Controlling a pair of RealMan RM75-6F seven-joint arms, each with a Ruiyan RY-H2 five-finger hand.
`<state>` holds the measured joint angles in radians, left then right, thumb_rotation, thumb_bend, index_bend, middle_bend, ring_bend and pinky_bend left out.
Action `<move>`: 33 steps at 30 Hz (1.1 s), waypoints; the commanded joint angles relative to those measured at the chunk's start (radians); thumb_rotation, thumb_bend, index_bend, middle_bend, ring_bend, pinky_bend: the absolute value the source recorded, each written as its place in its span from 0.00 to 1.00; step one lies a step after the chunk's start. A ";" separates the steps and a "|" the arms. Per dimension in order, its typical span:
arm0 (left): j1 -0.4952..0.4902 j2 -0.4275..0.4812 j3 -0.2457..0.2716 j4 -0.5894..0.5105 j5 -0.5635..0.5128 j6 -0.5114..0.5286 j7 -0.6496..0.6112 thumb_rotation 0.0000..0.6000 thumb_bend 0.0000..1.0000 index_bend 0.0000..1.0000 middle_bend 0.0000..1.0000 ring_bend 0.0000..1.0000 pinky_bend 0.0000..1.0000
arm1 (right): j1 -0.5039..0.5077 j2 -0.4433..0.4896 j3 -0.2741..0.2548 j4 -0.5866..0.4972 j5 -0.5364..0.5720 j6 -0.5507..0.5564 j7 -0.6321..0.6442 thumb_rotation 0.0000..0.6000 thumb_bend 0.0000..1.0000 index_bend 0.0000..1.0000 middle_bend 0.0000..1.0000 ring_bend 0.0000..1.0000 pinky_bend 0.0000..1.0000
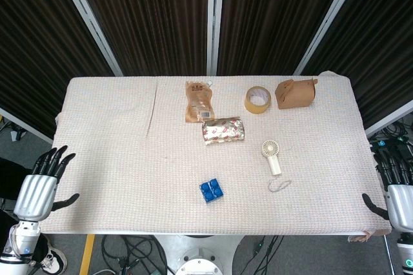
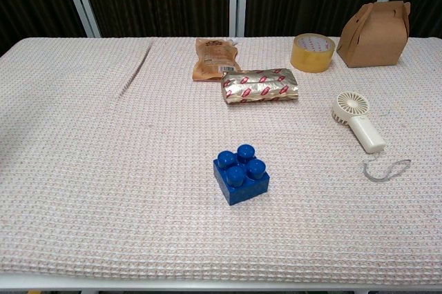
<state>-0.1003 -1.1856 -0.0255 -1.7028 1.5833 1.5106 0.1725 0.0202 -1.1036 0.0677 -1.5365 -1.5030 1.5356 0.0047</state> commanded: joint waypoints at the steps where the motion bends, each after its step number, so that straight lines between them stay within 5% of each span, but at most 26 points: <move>1: 0.002 -0.005 -0.002 0.002 -0.002 0.006 0.000 1.00 0.00 0.13 0.04 0.00 0.12 | -0.001 -0.008 0.007 0.010 0.014 0.002 -0.021 1.00 0.15 0.00 0.00 0.00 0.00; 18: 0.001 -0.007 -0.005 0.005 -0.003 0.013 -0.004 1.00 0.00 0.13 0.04 0.00 0.12 | -0.003 -0.010 0.003 0.030 -0.008 0.013 0.030 1.00 0.19 0.00 0.00 0.00 0.00; 19: 0.000 -0.005 -0.006 0.003 -0.002 0.014 -0.003 1.00 0.00 0.13 0.04 0.00 0.12 | -0.002 -0.009 0.002 0.032 -0.012 0.013 0.034 1.00 0.26 0.00 0.00 0.00 0.00; 24: 0.004 0.002 -0.003 -0.008 0.009 0.025 0.003 1.00 0.00 0.13 0.04 0.00 0.12 | 0.006 -0.026 -0.001 0.050 -0.054 0.036 0.051 1.00 0.95 0.00 0.00 0.00 0.00; 30: 0.010 -0.012 0.000 -0.001 0.004 0.030 0.011 1.00 0.00 0.13 0.04 0.00 0.12 | 0.012 -0.080 0.002 0.136 -0.109 0.091 0.118 1.00 1.00 0.00 0.08 0.00 0.01; 33: 0.007 -0.015 0.001 0.009 0.002 0.021 0.010 1.00 0.00 0.13 0.04 0.00 0.12 | 0.019 -0.093 0.003 0.146 -0.107 0.085 0.129 1.00 1.00 0.00 0.32 0.21 0.24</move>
<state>-0.0924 -1.1999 -0.0246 -1.6960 1.5861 1.5331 0.1827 0.0353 -1.1904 0.0700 -1.3955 -1.6071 1.6203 0.1285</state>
